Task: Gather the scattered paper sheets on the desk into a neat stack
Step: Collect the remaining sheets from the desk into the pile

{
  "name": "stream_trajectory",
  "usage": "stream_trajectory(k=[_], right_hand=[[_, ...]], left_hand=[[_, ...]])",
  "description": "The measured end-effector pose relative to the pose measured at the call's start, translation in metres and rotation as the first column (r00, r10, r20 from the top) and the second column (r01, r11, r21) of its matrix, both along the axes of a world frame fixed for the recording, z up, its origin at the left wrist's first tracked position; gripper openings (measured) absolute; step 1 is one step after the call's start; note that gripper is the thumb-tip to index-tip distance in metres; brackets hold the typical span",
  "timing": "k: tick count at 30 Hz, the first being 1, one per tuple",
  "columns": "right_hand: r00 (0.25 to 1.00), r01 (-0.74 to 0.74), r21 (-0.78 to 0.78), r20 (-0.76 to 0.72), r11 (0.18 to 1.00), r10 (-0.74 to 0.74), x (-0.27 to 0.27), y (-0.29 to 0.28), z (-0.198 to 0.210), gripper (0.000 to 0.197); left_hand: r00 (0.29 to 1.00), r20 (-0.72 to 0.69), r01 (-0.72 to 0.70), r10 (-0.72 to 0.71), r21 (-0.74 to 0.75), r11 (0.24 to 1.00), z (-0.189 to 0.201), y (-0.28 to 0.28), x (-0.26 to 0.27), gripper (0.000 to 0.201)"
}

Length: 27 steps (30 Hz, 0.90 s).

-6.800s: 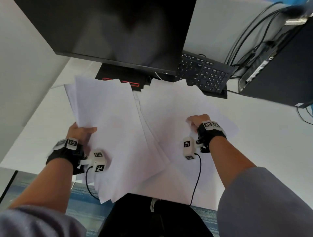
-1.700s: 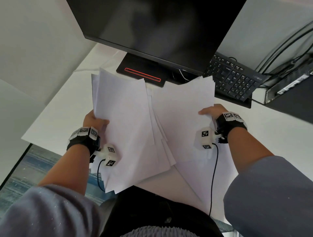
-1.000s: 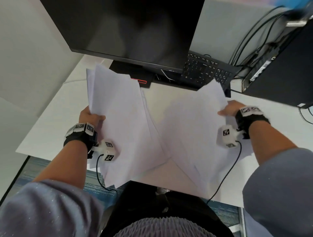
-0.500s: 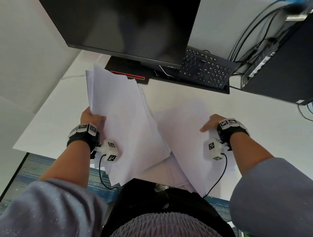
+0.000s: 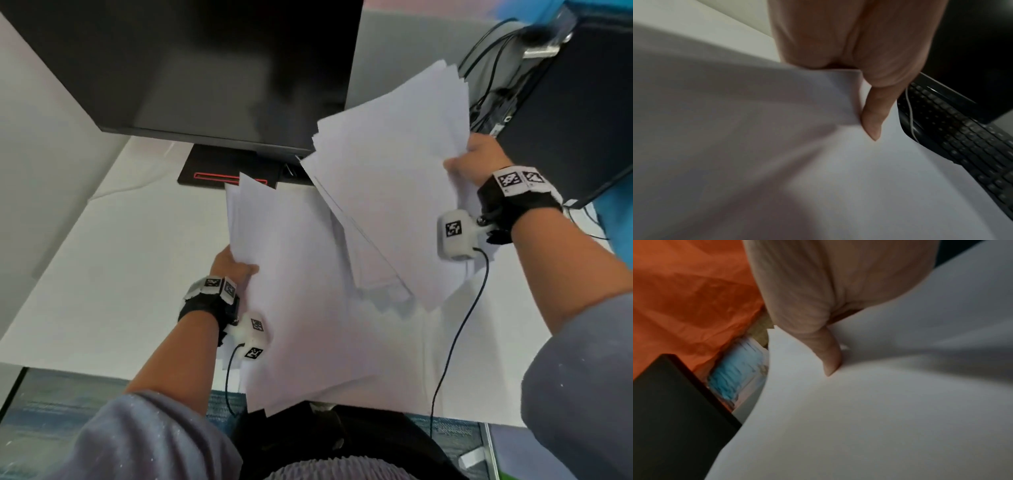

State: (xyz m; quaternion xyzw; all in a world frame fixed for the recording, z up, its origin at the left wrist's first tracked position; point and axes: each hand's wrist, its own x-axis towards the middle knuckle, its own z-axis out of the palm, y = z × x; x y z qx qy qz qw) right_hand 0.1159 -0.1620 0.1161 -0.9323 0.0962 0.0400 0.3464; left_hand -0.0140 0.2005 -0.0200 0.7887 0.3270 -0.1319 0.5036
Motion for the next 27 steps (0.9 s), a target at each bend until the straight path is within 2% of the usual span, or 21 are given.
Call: stream_trajectory(k=[2, 4, 7, 8, 11, 13, 16, 18, 20, 24, 27], right_hand=[[0.998, 0.012, -0.016, -0.069, 1.000, -0.013, -0.001, 0.002, -0.010, 0.036], [0.985, 0.038, -0.055, -0.167, 0.998, -0.046, -0.012, 0.010, -0.033, 0.039], [0.938, 0.059, -0.088, -0.336, 0.994, -0.086, -0.037, 0.032, -0.078, 0.042], [0.913, 0.064, -0.083, -0.397, 0.994, -0.092, -0.045, 0.040, -0.094, 0.044], [0.851, 0.106, 0.035, -0.521, 0.994, -0.073, -0.063, 0.063, -0.128, 0.066], [0.875, 0.100, 0.040, -0.480, 0.994, -0.069, -0.066, 0.066, -0.143, 0.084], [0.927, 0.034, -0.038, -0.373, 0.999, -0.046, -0.066, 0.049, -0.157, 0.089], [0.925, -0.013, -0.001, -0.380, 1.000, 0.012, -0.073, 0.044, -0.166, 0.083], [0.919, -0.045, 0.109, -0.384, 0.993, 0.084, -0.083, 0.053, -0.170, 0.079], [0.929, 0.087, 0.362, -0.365, 0.928, 0.055, -0.081, 0.071, -0.172, 0.079], [0.947, 0.126, 0.498, -0.319, 0.858, 0.046, -0.078, 0.060, -0.170, 0.092]], left_hand=[[0.997, -0.048, 0.061, -0.061, -0.016, 0.998, -0.002, -0.013, 0.010, 0.060], [0.996, -0.068, 0.054, -0.061, -0.092, 0.994, -0.001, -0.025, 0.017, 0.062], [0.984, -0.177, -0.070, 0.022, -0.267, 0.961, -0.001, -0.040, 0.028, 0.096], [0.976, -0.213, -0.125, 0.052, -0.343, 0.931, 0.001, -0.044, 0.030, 0.100], [0.953, -0.276, -0.253, 0.126, -0.494, 0.831, 0.001, -0.052, 0.039, 0.086], [0.937, -0.331, -0.288, 0.109, -0.557, 0.779, -0.002, -0.053, 0.043, 0.094], [0.945, -0.320, -0.243, 0.069, -0.543, 0.804, -0.008, -0.049, 0.045, 0.119], [0.965, -0.246, -0.202, 0.088, -0.490, 0.848, -0.008, -0.051, 0.047, 0.102], [0.981, -0.173, -0.156, 0.088, -0.428, 0.890, -0.015, -0.055, 0.049, 0.083], [0.991, -0.122, -0.095, 0.052, -0.372, 0.923, -0.022, -0.062, 0.051, 0.048], [0.998, -0.042, 0.020, -0.037, -0.354, 0.935, -0.023, -0.062, 0.046, 0.053]])
